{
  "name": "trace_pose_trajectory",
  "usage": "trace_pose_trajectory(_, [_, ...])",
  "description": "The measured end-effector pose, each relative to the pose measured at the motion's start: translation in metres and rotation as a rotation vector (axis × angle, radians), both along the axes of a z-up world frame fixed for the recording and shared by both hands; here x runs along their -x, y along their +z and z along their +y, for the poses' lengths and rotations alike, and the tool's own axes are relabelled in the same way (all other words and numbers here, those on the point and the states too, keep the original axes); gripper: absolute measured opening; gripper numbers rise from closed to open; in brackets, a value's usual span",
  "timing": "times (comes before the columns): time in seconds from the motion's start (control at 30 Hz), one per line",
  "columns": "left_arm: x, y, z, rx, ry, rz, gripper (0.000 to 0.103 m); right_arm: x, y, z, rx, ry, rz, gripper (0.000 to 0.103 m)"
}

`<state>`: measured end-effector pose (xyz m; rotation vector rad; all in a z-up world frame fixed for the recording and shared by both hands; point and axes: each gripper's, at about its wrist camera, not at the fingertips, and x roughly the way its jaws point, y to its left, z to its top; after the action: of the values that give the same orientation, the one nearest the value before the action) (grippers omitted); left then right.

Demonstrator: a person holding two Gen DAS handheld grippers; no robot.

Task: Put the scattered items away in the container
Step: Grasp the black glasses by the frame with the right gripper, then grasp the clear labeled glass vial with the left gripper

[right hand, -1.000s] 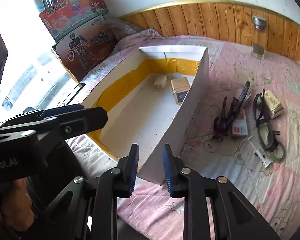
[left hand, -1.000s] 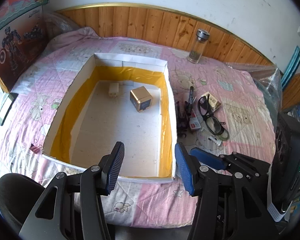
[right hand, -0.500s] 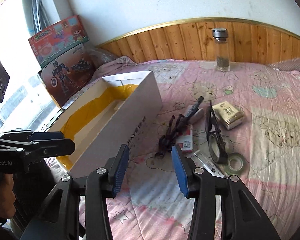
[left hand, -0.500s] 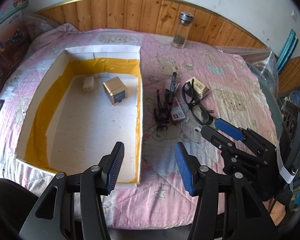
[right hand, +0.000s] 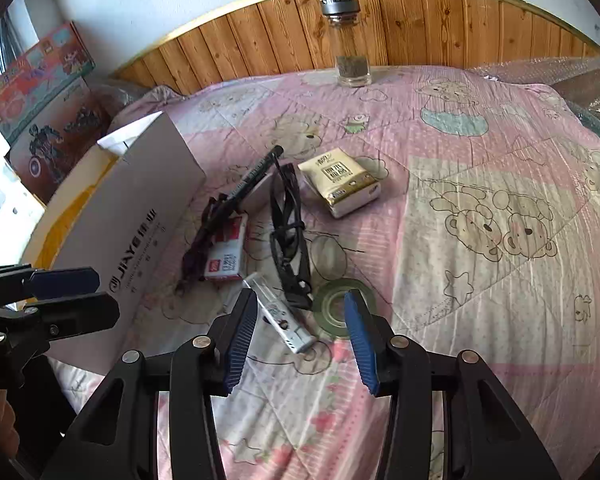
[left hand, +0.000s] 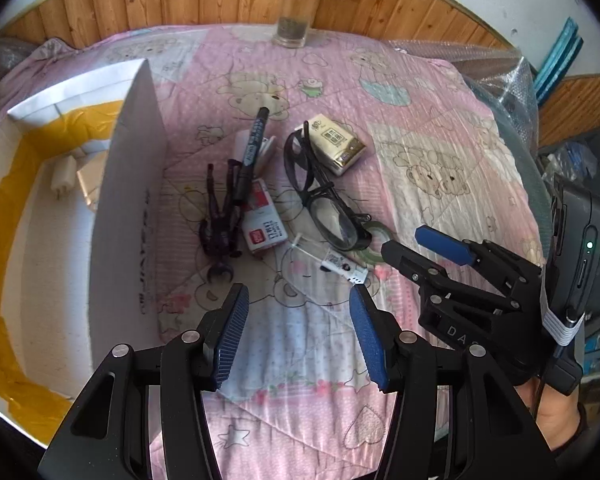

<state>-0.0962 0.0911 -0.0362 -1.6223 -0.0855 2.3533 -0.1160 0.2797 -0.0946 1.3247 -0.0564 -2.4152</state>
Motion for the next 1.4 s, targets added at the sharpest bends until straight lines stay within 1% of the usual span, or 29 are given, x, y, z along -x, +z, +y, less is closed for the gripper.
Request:
trace_pose_trajectory(0.07, [0.007,-0.009,0.002,-0.020,0.032,-0.033,0.055,0.005,-0.002,0.001,-0.009,0.031,-0.009,0.047])
trace_pose_trajectory(0.13, [0.011,-0.016,-0.003,-0.044,0.091,-0.053,0.055,0.009,-0.003,-0.004,0.002,0.077,-0.008,0.047])
trace_pose_trajectory(0.2, [0.013,-0.019,-0.012,-0.047,0.146,-0.051,0.055,0.017,-0.005,-0.014,0.008,0.115,0.001,0.047])
trace_pose_trajectory(0.27, [0.014,-0.022,-0.018,-0.046,0.181,-0.046,0.055,0.028,-0.009,-0.028,-0.033,0.149,0.020,0.047])
trace_pose_trajectory(0.33, [0.015,-0.026,-0.022,-0.051,0.197,-0.053,0.055,0.043,-0.019,-0.040,-0.064,0.183,0.010,0.047])
trace_pose_trajectory(0.43, [0.016,-0.033,-0.019,-0.074,0.196,-0.078,0.055,0.067,-0.043,-0.050,-0.054,0.212,-0.054,0.047])
trace_pose_trajectory(0.5, [0.018,-0.039,-0.012,-0.097,0.184,-0.101,0.055,0.078,-0.057,-0.053,-0.021,0.216,-0.097,0.047])
trace_pose_trajectory(0.53, [0.019,-0.042,-0.007,-0.105,0.180,-0.115,0.055,0.080,-0.058,-0.053,-0.003,0.214,-0.087,0.045])
trace_pose_trajectory(0.57, [0.021,-0.046,-0.002,-0.112,0.178,-0.130,0.055,0.082,-0.058,-0.052,-0.001,0.210,-0.092,0.027])
trace_pose_trajectory(0.6, [0.024,-0.050,0.002,-0.123,0.181,-0.148,0.055,0.085,-0.056,-0.050,-0.006,0.200,-0.112,0.028])
trace_pose_trajectory(0.67, [0.028,-0.057,0.009,-0.140,0.199,-0.174,0.055,0.088,-0.049,-0.038,0.017,0.169,-0.128,0.028])
trace_pose_trajectory(0.77, [0.037,-0.067,0.021,-0.135,0.226,-0.194,0.055,0.089,-0.030,-0.020,0.036,0.138,-0.105,0.028])
trace_pose_trajectory(0.83, [0.044,-0.074,0.028,-0.122,0.249,-0.193,0.055,0.089,-0.016,-0.010,0.016,0.107,-0.068,0.028])
trace_pose_trajectory(0.9, [0.049,-0.085,0.036,-0.090,0.270,-0.202,0.055,0.089,-0.007,-0.001,0.021,0.078,-0.051,0.028])
trace_pose_trajectory(0.97, [0.053,-0.096,0.046,-0.051,0.268,-0.207,0.056,0.090,-0.003,0.003,0.027,0.067,-0.049,0.028])
trace_pose_trajectory(1.0, [0.052,-0.093,0.053,-0.012,0.248,-0.148,0.057,0.091,-0.003,0.004,0.027,0.065,-0.050,0.028])
trace_pose_trajectory(1.03, [0.052,-0.094,0.060,0.035,0.216,-0.119,0.055,0.092,-0.003,0.005,0.024,0.066,-0.052,0.028])
trace_pose_trajectory(1.07, [0.050,-0.094,0.064,0.059,0.194,-0.098,0.054,0.095,-0.002,0.003,0.021,0.065,-0.053,0.028])
trace_pose_trajectory(1.1, [0.048,-0.093,0.064,0.063,0.184,-0.078,0.050,0.095,-0.002,0.004,0.023,0.066,-0.054,0.028])
trace_pose_trajectory(1.13, [0.046,-0.093,0.061,0.075,0.176,-0.056,0.033,0.096,-0.001,0.005,0.026,0.065,-0.056,0.028])
trace_pose_trajectory(1.17, [0.044,-0.093,0.057,0.080,0.168,-0.040,0.024,0.096,-0.001,0.007,0.029,0.062,-0.056,0.028])
trace_pose_trajectory(1.2, [0.043,-0.093,0.051,0.069,0.160,-0.036,0.017,0.095,-0.001,0.008,0.032,0.061,-0.055,0.028])
trace_pose_trajectory(1.27, [0.038,-0.092,0.036,0.020,0.157,-0.042,0.017,0.094,0.000,0.008,0.041,0.058,-0.052,0.028])
trace_pose_trajectory(1.4, [0.024,-0.083,0.017,-0.034,0.148,-0.040,0.017,0.088,0.004,0.008,0.069,0.063,-0.054,0.028])
